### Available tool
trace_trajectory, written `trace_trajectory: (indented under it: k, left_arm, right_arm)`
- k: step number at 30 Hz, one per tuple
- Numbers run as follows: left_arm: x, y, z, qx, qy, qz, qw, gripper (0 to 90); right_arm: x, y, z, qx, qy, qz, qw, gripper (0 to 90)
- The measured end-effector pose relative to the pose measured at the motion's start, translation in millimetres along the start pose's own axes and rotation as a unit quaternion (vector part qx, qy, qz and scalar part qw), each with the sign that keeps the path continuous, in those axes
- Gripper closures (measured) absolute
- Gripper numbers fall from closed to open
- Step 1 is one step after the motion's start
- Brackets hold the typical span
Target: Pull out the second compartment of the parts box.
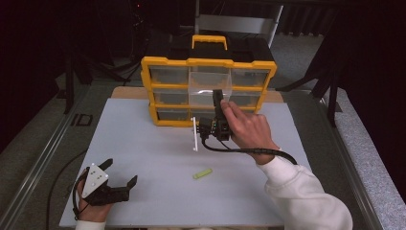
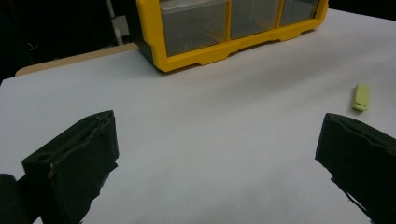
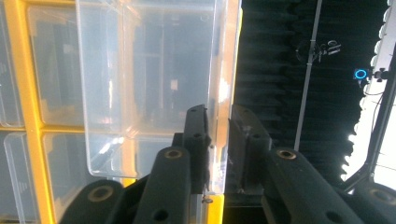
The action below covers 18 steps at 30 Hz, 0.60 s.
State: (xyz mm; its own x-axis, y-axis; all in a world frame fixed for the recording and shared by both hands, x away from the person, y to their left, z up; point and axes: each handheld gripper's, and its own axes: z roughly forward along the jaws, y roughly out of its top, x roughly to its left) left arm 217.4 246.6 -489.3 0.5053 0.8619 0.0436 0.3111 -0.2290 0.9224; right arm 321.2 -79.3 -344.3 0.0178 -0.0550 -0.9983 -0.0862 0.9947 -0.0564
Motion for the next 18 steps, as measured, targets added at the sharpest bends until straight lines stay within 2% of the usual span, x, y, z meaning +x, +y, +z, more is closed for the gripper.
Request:
trace_trajectory:
  k: [2,4,6,12,15,16,18]
  left_arm:
    - [-0.1,0.0,0.2,0.0,0.0,0.0,1.0,0.1]
    - [-0.3,0.0,0.4,0.001,0.0,0.001,1.0,0.1]
    - [-0.3,0.0,0.4,0.001,0.0,0.0,1.0,0.1]
    - [-0.4,0.0,0.8,0.002,0.0,0.001,1.0,0.1]
    - [-0.5,0.0,0.6,0.002,0.0,0.001,1.0,0.1]
    - [-0.3,0.1,0.4,0.002,0.0,0.001,1.0,0.1]
    - [-0.3,0.1,0.3,0.002,0.0,0.001,1.0,0.1]
  right_arm:
    - [0.7,-0.2,0.2,-0.001,0.001,0.001,1.0,71.5]
    - [2.4,-0.8,0.6,-0.001,0.01,0.007,0.9999,62.1]
    - [3.1,-0.9,0.4,-0.002,0.011,0.011,0.9999,60.2]
    - [3.6,0.1,-3.3,-0.016,0.003,0.051,0.9986,38.5]
    - [1.5,1.7,-5.8,-0.024,0.017,0.08,0.9964,26.4]
    - [1.2,2.7,-7.7,-0.031,0.021,0.096,0.9946,18.6]
    - [1.2,2.7,-7.7,-0.031,0.021,0.096,0.9946,18.6]
